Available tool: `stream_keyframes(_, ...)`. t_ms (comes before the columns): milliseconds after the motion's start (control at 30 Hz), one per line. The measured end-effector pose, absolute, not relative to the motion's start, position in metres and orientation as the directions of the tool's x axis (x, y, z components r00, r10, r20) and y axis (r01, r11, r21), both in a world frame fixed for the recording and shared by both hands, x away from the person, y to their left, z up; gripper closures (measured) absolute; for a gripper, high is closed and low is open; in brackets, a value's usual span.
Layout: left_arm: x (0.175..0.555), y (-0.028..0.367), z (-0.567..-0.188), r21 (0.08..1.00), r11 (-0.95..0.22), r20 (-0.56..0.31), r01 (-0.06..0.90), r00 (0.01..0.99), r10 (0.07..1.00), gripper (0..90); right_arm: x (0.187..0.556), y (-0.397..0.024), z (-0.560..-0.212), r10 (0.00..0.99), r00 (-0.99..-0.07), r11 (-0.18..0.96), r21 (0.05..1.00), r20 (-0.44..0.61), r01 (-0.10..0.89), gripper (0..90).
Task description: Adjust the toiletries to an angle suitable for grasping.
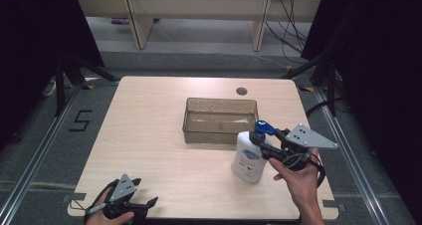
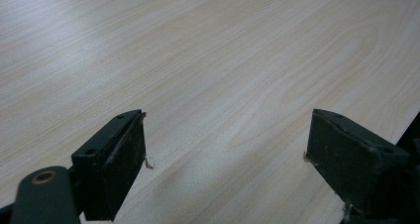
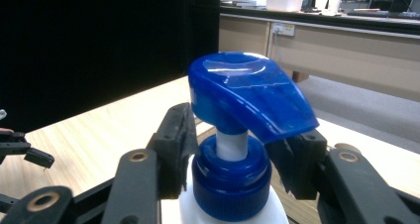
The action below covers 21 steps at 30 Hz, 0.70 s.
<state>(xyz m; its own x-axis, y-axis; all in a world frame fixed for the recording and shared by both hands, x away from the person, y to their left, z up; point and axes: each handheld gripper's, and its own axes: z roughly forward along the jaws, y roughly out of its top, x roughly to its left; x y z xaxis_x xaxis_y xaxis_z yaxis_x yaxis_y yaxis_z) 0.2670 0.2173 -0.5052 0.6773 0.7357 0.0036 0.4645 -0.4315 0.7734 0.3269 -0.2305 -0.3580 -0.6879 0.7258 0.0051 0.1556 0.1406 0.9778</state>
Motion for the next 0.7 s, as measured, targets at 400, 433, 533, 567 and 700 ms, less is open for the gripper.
stream_keyframes(400,0.2674,0.2163,-0.5054,0.778,-0.418,-0.01,0.47,0.674,0.738,14.8,0.3279,-0.229,-0.359,0.723,-0.691,0.128,0.978,0.02,0.163,57.3)
stream_keyframes(433,0.2674,0.2163,-0.5054,0.778,-0.418,-0.01,0.47,0.674,0.738,14.8,0.3279,-0.229,-0.359,0.723,-0.691,0.128,0.978,0.02,0.163,57.3)
stream_keyframes(533,0.268,0.2159,-0.5055,0.776,-0.418,-0.013,0.471,0.676,0.737,14.8,0.3299,-0.2299,-0.3598,0.722,-0.692,0.129,0.981,0.01,0.149,58.7)
stream_keyframes(567,0.2681,0.2157,-0.5055,0.777,-0.418,-0.014,0.471,0.676,0.736,14.8,0.3302,-0.2298,-0.3603,0.721,-0.693,0.123,0.98,0.018,0.154,58.8)
stream_keyframes(700,0.2688,0.2156,-0.5053,0.776,-0.416,-0.013,0.474,0.672,0.741,14.8,0.3323,-0.2308,-0.3622,0.713,-0.701,0.108,0.983,0.027,0.148,59.3)
